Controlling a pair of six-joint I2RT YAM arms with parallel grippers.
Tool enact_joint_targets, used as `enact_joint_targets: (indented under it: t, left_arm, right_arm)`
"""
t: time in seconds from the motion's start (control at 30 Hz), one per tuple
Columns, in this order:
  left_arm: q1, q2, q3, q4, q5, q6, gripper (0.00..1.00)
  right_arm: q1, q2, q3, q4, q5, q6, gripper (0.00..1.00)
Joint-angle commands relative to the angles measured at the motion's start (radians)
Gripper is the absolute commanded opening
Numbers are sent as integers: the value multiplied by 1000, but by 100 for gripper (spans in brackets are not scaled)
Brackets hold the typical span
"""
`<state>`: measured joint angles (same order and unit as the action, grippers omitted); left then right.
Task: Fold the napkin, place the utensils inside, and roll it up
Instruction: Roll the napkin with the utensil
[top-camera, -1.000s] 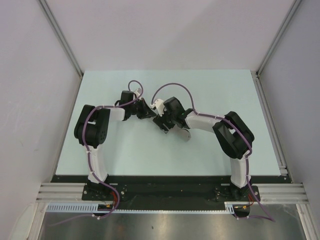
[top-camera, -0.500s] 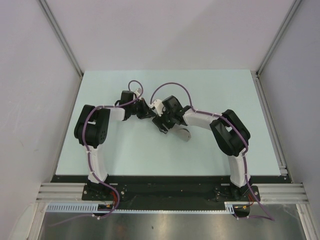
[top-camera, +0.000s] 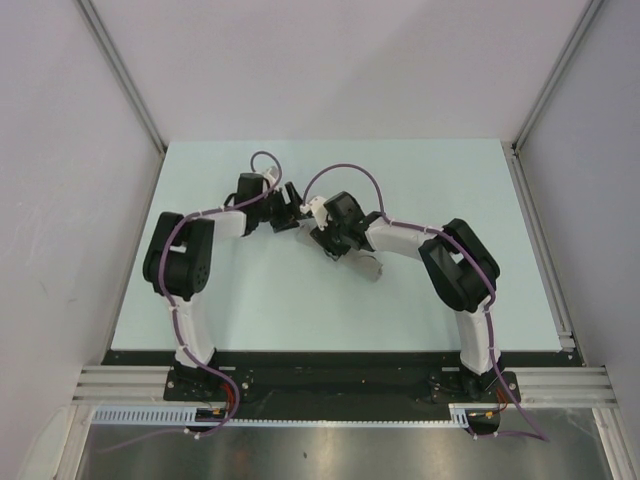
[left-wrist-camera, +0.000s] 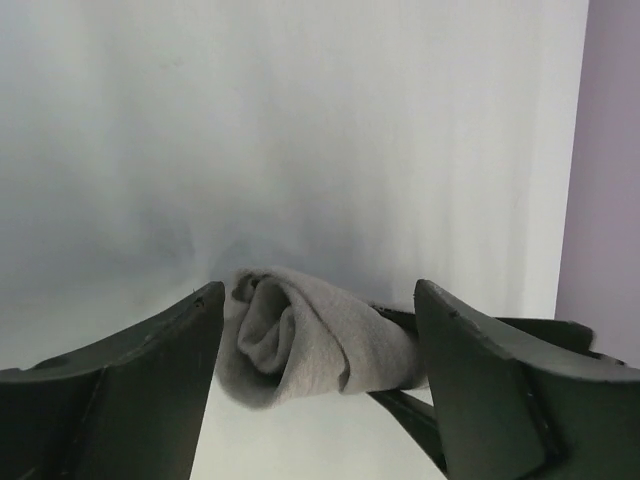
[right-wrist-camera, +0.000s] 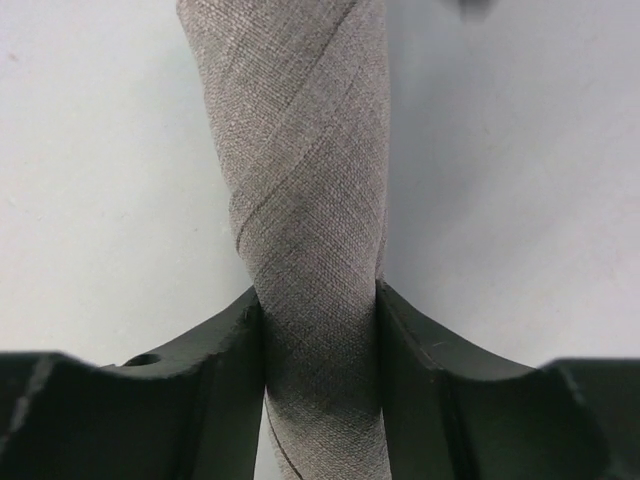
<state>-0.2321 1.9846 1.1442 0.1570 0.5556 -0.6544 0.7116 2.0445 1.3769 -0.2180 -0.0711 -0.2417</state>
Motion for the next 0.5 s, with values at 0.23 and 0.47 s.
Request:
enact_joint_targets:
  t: [0.23, 0.47]
  left_arm:
    - [140, -329, -126, -28, -140, -34, 85]
    - [154, -411, -195, -25, -129, -40, 86]
  right_arm:
    - [-81, 17, -10, -63, 269, 218, 43]
    - [-230, 36, 5, -124, 366, 373, 42]
